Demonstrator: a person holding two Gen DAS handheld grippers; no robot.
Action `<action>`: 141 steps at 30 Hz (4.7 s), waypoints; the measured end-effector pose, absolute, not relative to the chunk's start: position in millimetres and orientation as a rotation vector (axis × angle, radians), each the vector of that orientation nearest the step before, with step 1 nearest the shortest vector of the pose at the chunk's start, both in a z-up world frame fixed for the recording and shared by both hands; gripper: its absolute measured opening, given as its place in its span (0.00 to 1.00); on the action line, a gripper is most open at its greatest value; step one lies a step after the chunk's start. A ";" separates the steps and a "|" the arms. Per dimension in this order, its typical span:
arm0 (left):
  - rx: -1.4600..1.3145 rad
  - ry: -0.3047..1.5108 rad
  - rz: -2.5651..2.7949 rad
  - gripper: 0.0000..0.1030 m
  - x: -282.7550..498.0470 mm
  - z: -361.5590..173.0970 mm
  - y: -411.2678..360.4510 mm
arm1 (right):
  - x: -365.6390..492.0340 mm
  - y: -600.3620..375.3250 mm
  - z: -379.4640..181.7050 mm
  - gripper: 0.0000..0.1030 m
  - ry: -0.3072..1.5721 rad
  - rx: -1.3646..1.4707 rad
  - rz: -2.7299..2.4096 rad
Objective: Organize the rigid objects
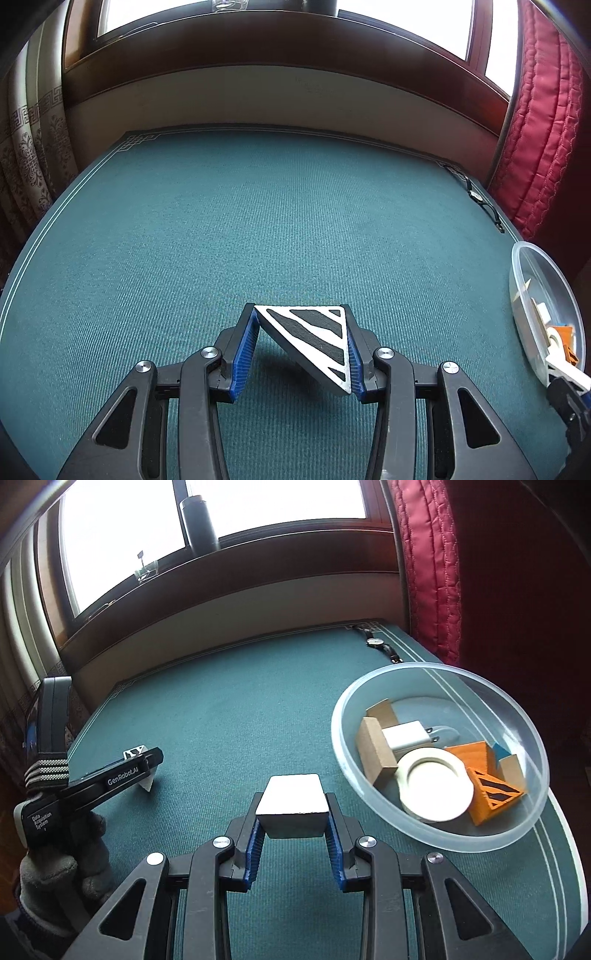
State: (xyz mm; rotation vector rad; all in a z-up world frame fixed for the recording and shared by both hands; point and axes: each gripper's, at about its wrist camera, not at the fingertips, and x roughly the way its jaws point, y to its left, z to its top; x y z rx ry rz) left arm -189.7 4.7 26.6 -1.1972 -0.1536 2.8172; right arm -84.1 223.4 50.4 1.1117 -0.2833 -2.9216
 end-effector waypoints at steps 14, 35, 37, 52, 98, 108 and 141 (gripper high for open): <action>-1.170 -0.092 2.782 0.42 -184.0 30.6 19.2 | -82.9 291.9 65.0 0.31 -0.409 1.085 -3.100; -1.162 -0.037 2.749 0.42 -180.8 27.0 32.3 | -131.9 334.5 51.2 0.40 -0.448 1.149 -3.215; -1.161 -0.034 2.748 0.42 -180.1 26.3 32.4 | -128.0 334.8 50.1 0.40 -0.447 1.147 -3.221; -1.149 0.006 2.741 0.42 -175.8 25.2 39.7 | -61.0 343.4 44.8 0.41 -0.519 1.062 -3.343; -1.038 0.196 2.558 0.42 -148.7 70.8 191.8 | -8.5 379.2 34.4 0.74 -0.844 0.902 -3.382; -1.012 0.257 2.519 0.42 -157.1 72.4 226.2 | -5.4 380.5 35.8 0.75 -0.854 0.886 -3.385; -1.050 0.163 2.499 0.71 -173.3 69.9 225.6 | -4.9 379.5 36.4 0.76 -0.859 0.890 -3.375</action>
